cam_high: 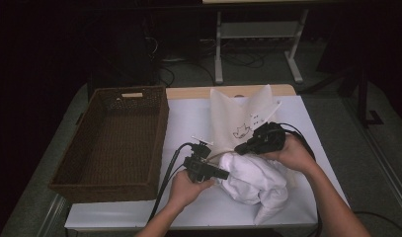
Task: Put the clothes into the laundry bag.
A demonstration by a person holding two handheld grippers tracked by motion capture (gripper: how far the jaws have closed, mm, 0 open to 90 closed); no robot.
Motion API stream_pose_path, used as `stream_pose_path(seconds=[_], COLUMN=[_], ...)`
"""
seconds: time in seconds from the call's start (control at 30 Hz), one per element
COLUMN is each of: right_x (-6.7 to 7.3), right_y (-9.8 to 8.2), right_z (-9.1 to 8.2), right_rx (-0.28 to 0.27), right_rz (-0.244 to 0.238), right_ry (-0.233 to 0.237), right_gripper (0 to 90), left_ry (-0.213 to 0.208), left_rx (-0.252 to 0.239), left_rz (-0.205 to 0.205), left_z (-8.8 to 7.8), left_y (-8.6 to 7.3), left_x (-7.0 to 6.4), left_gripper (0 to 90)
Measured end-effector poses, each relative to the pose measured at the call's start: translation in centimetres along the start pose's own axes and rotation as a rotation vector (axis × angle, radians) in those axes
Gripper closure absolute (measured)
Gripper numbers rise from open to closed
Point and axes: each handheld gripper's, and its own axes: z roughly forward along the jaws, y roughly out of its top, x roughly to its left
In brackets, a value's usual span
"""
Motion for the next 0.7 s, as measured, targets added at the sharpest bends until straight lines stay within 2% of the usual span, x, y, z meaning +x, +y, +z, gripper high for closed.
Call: stream_pose_path(seconds=[0.03,0.07,0.17,0.2,0.23,0.27,0.3,0.37,0.4,0.43,0.47,0.5,0.53,0.57,0.63,0.67,0.7], right_x=[0.0,0.0,0.3,0.3,0.6,0.7,0.6,0.4,0.2,0.0,0.0,-0.2,-0.3,-0.3,-0.4,-0.4,-0.4], right_y=[0.0,0.0,0.3,0.3,0.6,0.8,0.8,0.7,0.5,0.3,0.3,0.0,0.0,0.0,-0.1,-0.2,-0.2], right_z=[0.0,0.0,-0.2,-0.2,-0.3,-0.2,-0.2,-0.1,0.0,0.1,0.1,0.1,0.1,0.1,-0.2,-0.2,-0.2], right_rx=[-0.001,-0.001,-0.026,-0.026,-0.027,-0.025,-0.023,-0.02,-0.014,-0.003,-0.003,-0.001,-0.004,-0.004,-0.008,-0.006,-0.006], right_rz=[0.002,0.002,-0.001,-0.001,-0.016,-0.016,-0.011,-0.006,0.0,0.008,0.008,0.012,0.015,0.015,0.018,0.019,0.019], right_ry=[0.003,0.003,0.021,0.021,0.026,0.026,0.026,0.027,0.029,0.029,0.029,0.031,0.029,0.029,0.02,0.019,0.019], right_gripper=[88.6,88.6,88.6,88.6,88.6,88.6,88.6,88.6,88.6,88.6,88.6,88.6,88.6,88.6,88.6,88.6,88.6], left_ry=[-0.014,-0.014,-0.018,-0.018,-0.007,0.024,0.014,0.004,0.011,0.021,0.013,0.007,0.017,0.017,-0.001,0.009,0.009], left_rx=[-0.034,-0.034,-0.104,-0.104,-0.129,-0.166,-0.17,-0.164,-0.152,-0.14,-0.124,-0.109,-0.078,-0.078,-0.038,-0.029,-0.029], left_rz=[-0.012,-0.012,-0.067,-0.067,-0.081,-0.104,-0.119,-0.124,-0.109,-0.098,-0.099,-0.093,-0.063,-0.063,-0.055,-0.041,-0.041], left_z=[0.1,0.1,-0.1,-0.1,-0.2,-0.3,-0.3,-0.3,-0.3,-0.3,-0.4,-0.7,-1.3,-1.3,-2.2,-2.8,-2.8], left_y=[0.4,0.4,1.1,1.1,1.3,1.7,1.8,1.8,1.7,1.5,1.4,1.2,0.8,0.8,0.3,-0.1,-0.1], left_x=[-0.1,-0.1,0.5,0.5,0.8,1.5,1.8,2.0,2.0,1.9,1.9,1.8,1.4,1.4,1.2,0.9,0.9], left_gripper=[79.6,80.2,81.1,81.3,81.4,81.4,81.3,79.3,79.3,68.0,68.0,55.1,51.6,48.5,45.5,44.8,44.1])
